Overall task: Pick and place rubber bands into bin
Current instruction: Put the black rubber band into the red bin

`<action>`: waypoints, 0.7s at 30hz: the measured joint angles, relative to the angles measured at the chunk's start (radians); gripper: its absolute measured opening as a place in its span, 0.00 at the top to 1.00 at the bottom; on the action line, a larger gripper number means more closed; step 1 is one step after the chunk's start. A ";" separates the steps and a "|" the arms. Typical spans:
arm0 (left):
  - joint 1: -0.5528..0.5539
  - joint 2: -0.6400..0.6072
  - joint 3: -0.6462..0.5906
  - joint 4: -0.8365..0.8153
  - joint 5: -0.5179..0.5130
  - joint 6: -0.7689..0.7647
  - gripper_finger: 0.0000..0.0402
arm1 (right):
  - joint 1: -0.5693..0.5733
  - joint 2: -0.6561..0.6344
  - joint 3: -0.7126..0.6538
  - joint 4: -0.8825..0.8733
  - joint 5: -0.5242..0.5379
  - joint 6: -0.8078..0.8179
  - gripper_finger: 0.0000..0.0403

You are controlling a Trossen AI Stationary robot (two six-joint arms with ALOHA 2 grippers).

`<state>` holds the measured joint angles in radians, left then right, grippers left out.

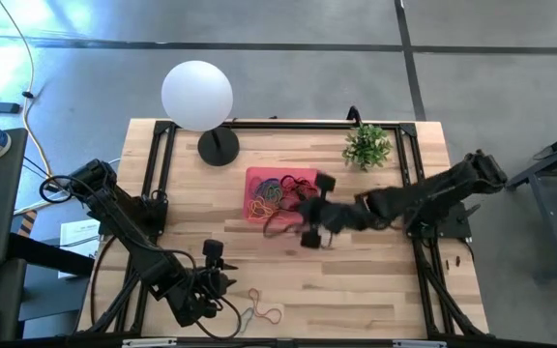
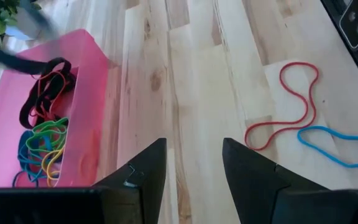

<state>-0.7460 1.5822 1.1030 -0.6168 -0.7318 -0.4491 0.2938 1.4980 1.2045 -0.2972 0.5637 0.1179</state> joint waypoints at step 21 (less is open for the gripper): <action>0.000 0.000 0.000 0.094 -0.021 -0.006 0.63 | -0.464 0.028 -0.085 -0.081 -0.244 0.065 1.00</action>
<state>-0.7460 1.5822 1.1030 -0.5232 -0.7532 -0.4549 -0.1707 1.5265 1.1194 -0.3781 0.3192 0.1828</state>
